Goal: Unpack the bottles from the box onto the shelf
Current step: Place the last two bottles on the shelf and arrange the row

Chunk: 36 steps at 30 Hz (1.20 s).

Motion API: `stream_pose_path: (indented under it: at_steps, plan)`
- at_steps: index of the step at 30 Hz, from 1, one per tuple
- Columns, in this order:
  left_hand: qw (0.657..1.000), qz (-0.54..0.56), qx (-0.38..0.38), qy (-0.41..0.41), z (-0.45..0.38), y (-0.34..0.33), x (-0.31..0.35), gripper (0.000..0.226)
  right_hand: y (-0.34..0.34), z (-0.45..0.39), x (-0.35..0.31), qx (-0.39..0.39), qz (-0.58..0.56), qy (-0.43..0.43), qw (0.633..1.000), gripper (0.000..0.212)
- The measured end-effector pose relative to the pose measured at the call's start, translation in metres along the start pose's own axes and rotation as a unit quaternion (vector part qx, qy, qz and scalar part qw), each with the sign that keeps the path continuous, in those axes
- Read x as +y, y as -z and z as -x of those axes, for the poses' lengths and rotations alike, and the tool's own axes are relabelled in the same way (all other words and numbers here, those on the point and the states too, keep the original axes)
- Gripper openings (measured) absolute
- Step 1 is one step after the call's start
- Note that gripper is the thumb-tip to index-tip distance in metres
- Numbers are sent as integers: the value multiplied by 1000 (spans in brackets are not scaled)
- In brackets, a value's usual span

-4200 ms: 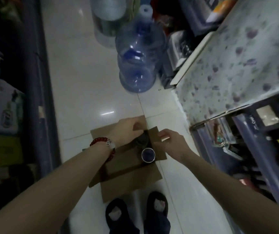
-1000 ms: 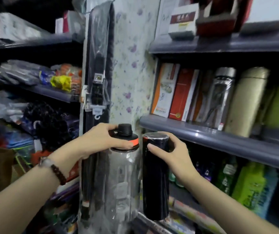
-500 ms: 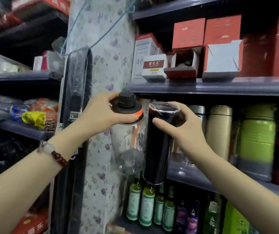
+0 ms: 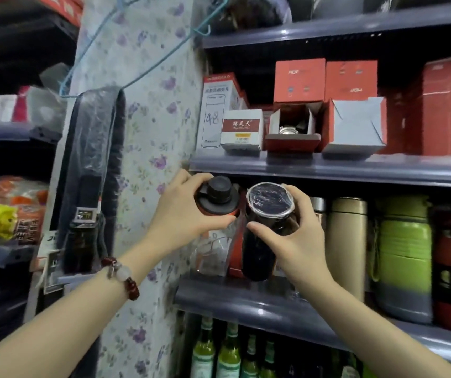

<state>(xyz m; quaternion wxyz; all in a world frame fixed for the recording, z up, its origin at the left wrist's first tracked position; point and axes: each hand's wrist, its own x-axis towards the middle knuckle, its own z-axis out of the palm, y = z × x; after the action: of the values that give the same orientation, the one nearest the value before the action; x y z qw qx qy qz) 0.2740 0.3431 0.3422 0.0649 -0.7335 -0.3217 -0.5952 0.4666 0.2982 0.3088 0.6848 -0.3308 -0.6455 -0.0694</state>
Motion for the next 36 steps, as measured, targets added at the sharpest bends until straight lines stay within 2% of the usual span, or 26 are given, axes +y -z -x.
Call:
stream_pose_path:
  at_steps: [8,16,20,24,31,34,36]
  plan:
    - [998,13,-51,30,-24,-20,-21,66,-14,-8,21,30,14,-74,997,64]
    - [987,5,-146,74,-62,-31,-36,82,-17,-28,36,45,20,-129,990,66]
    - [984,81,-140,79,-59,-40,-37,78,-20,-30,42,51,17,-136,989,64]
    - [985,130,-97,66,-50,-51,-32,73,-20,-29,48,71,15,-153,986,69]
    - [962,248,-45,105,-30,-61,-48,98,-18,-30,47,75,25,-158,984,66]
    - [950,278,-74,122,-24,-67,-54,105,-19,-31,47,75,25,-161,984,64]
    - [948,264,-128,122,-19,-70,-56,91,-19,-30,48,75,22,-162,984,63]
